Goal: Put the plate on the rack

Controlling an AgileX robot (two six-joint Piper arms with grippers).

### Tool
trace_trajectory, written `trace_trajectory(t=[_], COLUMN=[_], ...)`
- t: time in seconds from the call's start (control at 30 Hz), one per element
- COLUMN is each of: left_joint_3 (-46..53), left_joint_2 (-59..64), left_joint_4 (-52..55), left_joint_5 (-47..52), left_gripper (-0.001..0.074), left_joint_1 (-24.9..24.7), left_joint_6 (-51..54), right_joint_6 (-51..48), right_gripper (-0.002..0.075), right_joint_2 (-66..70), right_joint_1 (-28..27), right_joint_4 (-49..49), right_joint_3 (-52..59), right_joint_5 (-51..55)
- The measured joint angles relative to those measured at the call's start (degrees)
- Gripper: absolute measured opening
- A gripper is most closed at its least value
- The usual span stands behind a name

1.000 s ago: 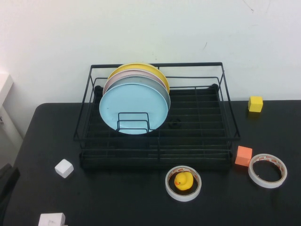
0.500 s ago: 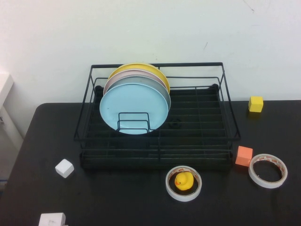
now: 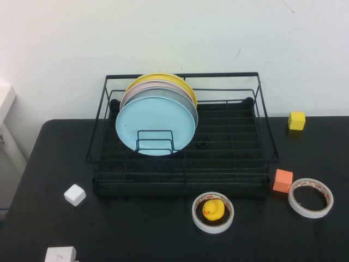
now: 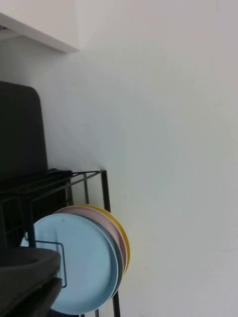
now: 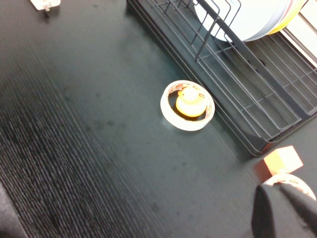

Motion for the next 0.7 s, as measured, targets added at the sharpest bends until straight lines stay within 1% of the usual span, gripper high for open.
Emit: trace_trajectory(t=[0.03,0.07,0.1,0.17,0.23,0.27,0.3,0.33,0.4,0.6,0.7], left_joint_3=[0.0,0.0,0.0,0.0,0.0,0.1,0.4,0.5,0.5,0.5,0.5], left_joint_2=[0.0,0.0,0.0,0.0,0.0,0.0,0.0,-0.1,-0.1,-0.1,-0.1], left_joint_4=[5.6,13.8,21.9,45.6,64.6,72.0,76.8,79.7,82.6,84.9,85.9], left_joint_5=[-0.3,-0.3,-0.3,0.3,1.3,2.3,3.2,4.6,7.3,12.0,16.1], left_gripper=[-0.0001,-0.0001,-0.0001,-0.0001,-0.0001,-0.0001,-0.0001,-0.0001,-0.0001,-0.0001,-0.0001], left_joint_1=[0.0,0.0,0.0,0.0,0.0,0.0,0.0,0.0,0.9,5.5,5.8], left_joint_6=[-4.9,-12.2,-21.9,-44.9,-64.1,-72.3,-77.3,-81.6,-86.2,-93.4,-96.4], right_joint_6=[0.0,0.0,0.0,0.0,0.0,0.0,0.0,0.0,0.0,0.0,0.0], right_gripper=[0.0001,0.0001,0.0001,0.0001,0.0001,0.0001,0.0001,0.0001,0.0001,0.0001,0.0001], right_joint_2=[0.0,0.0,0.0,0.0,0.0,0.0,0.0,0.0,0.0,0.0,0.0], right_joint_1=[0.0,0.0,0.0,0.0,0.0,0.0,0.0,0.0,0.0,0.0,0.0], right_joint_4=[0.0,0.0,0.0,0.0,0.0,0.0,0.0,0.0,0.0,0.0,0.5], right_joint_3=[0.0,0.0,0.0,0.0,0.0,0.0,0.0,0.0,0.0,0.0,0.0], right_joint_5=[0.0,0.0,0.0,0.0,0.0,0.0,0.0,0.0,0.0,0.0,0.0])
